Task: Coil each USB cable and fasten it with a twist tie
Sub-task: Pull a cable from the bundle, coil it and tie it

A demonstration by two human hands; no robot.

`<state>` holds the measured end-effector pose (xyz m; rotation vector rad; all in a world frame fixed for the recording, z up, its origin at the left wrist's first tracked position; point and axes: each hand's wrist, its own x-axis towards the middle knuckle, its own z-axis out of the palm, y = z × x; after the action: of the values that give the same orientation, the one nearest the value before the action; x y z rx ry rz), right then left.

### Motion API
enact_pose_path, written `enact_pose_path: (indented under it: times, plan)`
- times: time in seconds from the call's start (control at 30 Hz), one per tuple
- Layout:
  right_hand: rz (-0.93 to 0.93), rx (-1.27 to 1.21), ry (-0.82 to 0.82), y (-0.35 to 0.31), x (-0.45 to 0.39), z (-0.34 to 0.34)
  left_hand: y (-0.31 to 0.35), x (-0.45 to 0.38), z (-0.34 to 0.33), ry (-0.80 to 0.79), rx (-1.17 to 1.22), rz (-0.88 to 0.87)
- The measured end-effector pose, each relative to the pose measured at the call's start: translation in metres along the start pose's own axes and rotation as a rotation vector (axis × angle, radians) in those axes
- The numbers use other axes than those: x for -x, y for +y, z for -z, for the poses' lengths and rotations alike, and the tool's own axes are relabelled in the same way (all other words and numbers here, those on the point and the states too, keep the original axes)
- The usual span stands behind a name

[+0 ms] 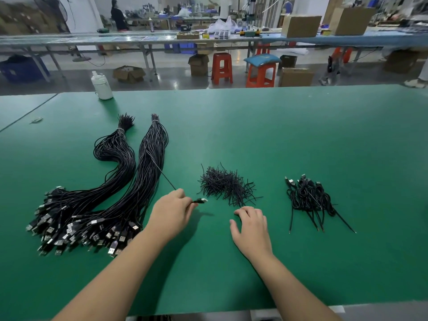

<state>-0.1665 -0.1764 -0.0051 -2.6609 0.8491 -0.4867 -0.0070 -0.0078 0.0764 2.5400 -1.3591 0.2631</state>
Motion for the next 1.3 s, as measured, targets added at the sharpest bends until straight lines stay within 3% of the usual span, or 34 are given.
enact_pose_path:
  times: [0.1,0.2,0.27,0.33,0.4,0.47,0.53,0.6,0.7,0.97,1.17,1.23,1.3]
  plan:
    - [0.001,-0.003,0.006,-0.001,0.0,0.001,0.013,0.005,-0.001,-0.003,-0.003,-0.204]
    - [0.003,0.0,0.001,-0.002,0.0,0.002,0.036,0.014,-0.004,-0.13,0.061,-0.202]
    - [0.009,-0.011,-0.008,-0.001,0.0,0.003,0.055,0.021,-0.01,-0.197,0.286,-0.112]
    - [0.016,-0.065,-0.008,-0.001,0.0,0.004,0.073,0.026,-0.015,-0.256,0.659,0.048]
    - [-0.01,-0.209,0.033,-0.003,0.001,0.01,0.086,0.024,-0.019,-0.306,1.033,0.254]
    - [-0.08,-0.406,0.112,-0.005,0.002,0.019,0.091,0.018,-0.021,-0.297,1.242,0.435]
    - [-0.151,-0.563,0.107,-0.007,0.006,0.031,0.089,0.015,-0.021,-0.248,1.208,0.485]
    - [-0.17,-0.721,-0.049,-0.015,0.01,0.043,0.085,0.015,-0.017,-0.193,1.074,0.456]
    - [-0.153,-0.954,-0.298,-0.032,0.015,0.058,0.082,0.016,-0.009,-0.18,1.162,0.428]
    - [0.009,-0.84,-0.32,-0.051,0.014,0.07,0.078,0.019,-0.003,-0.272,1.274,0.359]
    - [-0.061,-1.036,-0.431,-0.06,0.02,0.073,0.074,0.013,0.008,-0.221,1.215,0.284]
    - [-0.114,-1.133,-0.476,-0.065,0.021,0.073,0.077,0.007,0.011,-0.089,1.344,0.312]
    - [-0.133,-1.202,-0.503,-0.068,0.023,0.072,0.076,-0.003,0.019,0.034,1.793,0.415]
